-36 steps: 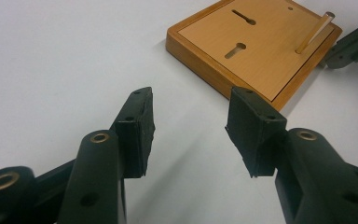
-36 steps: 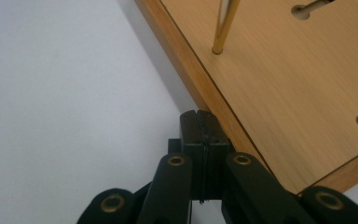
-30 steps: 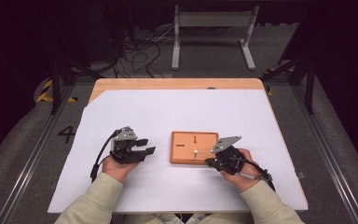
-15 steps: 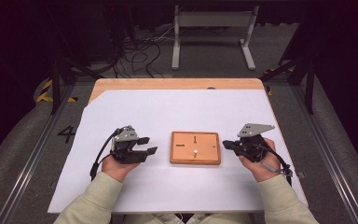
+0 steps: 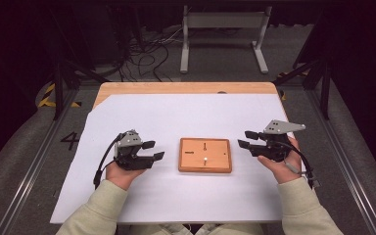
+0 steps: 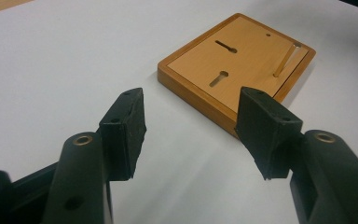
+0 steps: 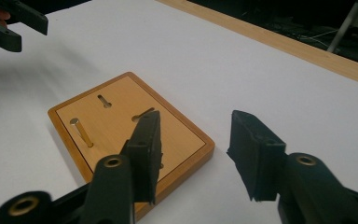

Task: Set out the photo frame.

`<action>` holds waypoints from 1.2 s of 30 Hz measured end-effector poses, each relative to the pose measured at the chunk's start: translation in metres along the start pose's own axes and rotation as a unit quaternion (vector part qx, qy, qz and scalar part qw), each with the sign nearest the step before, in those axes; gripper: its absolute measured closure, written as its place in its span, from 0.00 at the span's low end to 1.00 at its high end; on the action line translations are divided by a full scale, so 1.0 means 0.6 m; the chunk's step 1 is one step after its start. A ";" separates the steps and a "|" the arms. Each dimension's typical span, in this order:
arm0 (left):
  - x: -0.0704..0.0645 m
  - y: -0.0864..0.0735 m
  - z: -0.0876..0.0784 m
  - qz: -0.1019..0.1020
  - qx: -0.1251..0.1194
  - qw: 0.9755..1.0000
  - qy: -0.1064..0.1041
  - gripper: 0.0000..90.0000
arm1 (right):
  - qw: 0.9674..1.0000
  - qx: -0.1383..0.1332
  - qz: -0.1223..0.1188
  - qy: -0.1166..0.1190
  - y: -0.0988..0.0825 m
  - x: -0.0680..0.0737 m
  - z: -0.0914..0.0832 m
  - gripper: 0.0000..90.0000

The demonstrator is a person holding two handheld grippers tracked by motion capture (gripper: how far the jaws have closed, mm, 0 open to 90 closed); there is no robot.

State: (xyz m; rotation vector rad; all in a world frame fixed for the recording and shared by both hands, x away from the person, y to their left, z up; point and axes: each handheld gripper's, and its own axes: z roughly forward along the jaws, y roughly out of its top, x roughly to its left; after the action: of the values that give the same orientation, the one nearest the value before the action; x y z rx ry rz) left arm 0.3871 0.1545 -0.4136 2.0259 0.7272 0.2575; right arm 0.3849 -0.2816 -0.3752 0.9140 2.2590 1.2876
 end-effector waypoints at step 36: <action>-0.066 0.073 0.084 0.035 -0.006 0.996 -0.077 0.43 | 0.999 -0.009 0.033 -0.007 -0.020 -0.025 -0.015 0.50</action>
State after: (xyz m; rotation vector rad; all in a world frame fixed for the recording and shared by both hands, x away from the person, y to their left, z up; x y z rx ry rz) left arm 0.3954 0.0785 -0.4005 2.0375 0.5586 0.1430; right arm 0.3862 -0.3021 -0.3812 0.9957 2.2197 1.3227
